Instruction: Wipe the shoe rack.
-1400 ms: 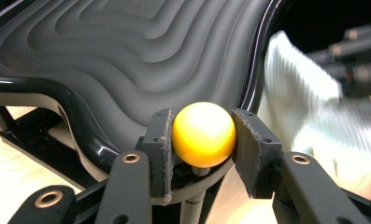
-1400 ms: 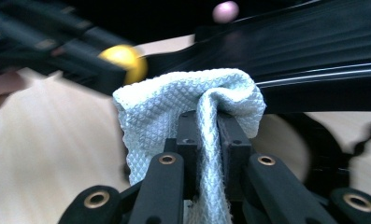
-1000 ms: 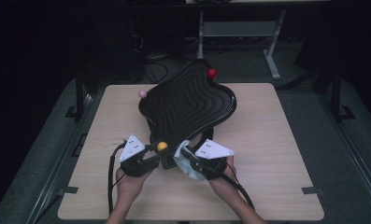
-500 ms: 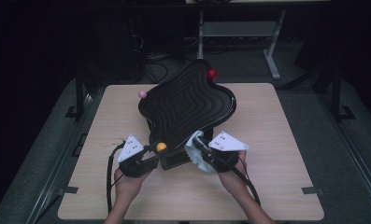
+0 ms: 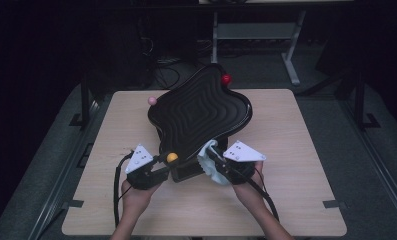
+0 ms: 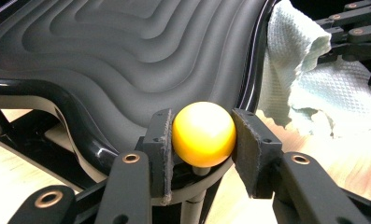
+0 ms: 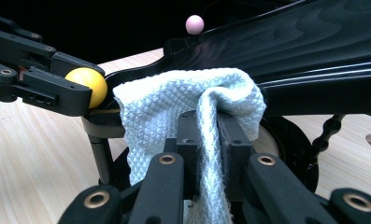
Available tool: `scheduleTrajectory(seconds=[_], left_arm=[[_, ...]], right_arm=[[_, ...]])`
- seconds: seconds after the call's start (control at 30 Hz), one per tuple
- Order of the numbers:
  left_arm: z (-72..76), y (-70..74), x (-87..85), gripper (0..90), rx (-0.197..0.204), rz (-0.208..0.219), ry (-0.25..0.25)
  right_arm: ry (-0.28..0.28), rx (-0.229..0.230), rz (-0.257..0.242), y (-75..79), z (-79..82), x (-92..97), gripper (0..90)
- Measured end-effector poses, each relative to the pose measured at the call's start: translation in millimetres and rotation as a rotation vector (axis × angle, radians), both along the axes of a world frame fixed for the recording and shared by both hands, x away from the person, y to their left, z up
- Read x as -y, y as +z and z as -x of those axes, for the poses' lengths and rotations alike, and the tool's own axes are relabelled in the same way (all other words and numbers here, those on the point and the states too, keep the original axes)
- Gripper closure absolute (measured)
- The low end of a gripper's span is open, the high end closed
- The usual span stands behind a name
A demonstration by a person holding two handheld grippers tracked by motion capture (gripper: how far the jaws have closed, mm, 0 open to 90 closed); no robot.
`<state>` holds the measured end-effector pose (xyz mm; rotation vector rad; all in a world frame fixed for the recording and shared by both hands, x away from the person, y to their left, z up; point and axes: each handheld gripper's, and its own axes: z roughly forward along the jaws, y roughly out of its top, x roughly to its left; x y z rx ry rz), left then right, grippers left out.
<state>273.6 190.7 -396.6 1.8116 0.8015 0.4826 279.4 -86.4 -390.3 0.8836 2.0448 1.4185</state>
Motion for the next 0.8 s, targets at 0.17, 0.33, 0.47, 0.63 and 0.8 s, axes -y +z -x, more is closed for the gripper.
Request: scheduleTrajectory(seconds=[0.17, 0.33, 0.47, 0.63, 0.8], left_arm=[[-0.7, 0.5, -1.5, 60.4, -0.004, -0.001, -0.009], [-0.8, 0.2, -1.1, 60.4, -0.003, 0.001, -0.008], [-0.6, 0.2, -1.4, 60.4, -0.003, 0.0, -0.008], [-0.4, 0.6, -1.7, 60.3, -0.003, -0.004, -0.008], [-0.3, 0.3, -1.6, 60.4, -0.002, -0.002, -0.007]], right_arm=[[0.03, -0.001, 0.024, -2.9, 1.8, -6.6, 80.7], [-0.019, 0.01, -0.004, 3.5, -2.2, 8.1, 80.7], [0.013, -0.001, 0.002, -0.8, 0.2, -1.2, 80.6], [0.013, 0.01, 0.022, -1.6, 1.4, -3.1, 80.6], [0.005, 0.0, 0.003, -0.9, 0.5, -0.3, 80.6]])
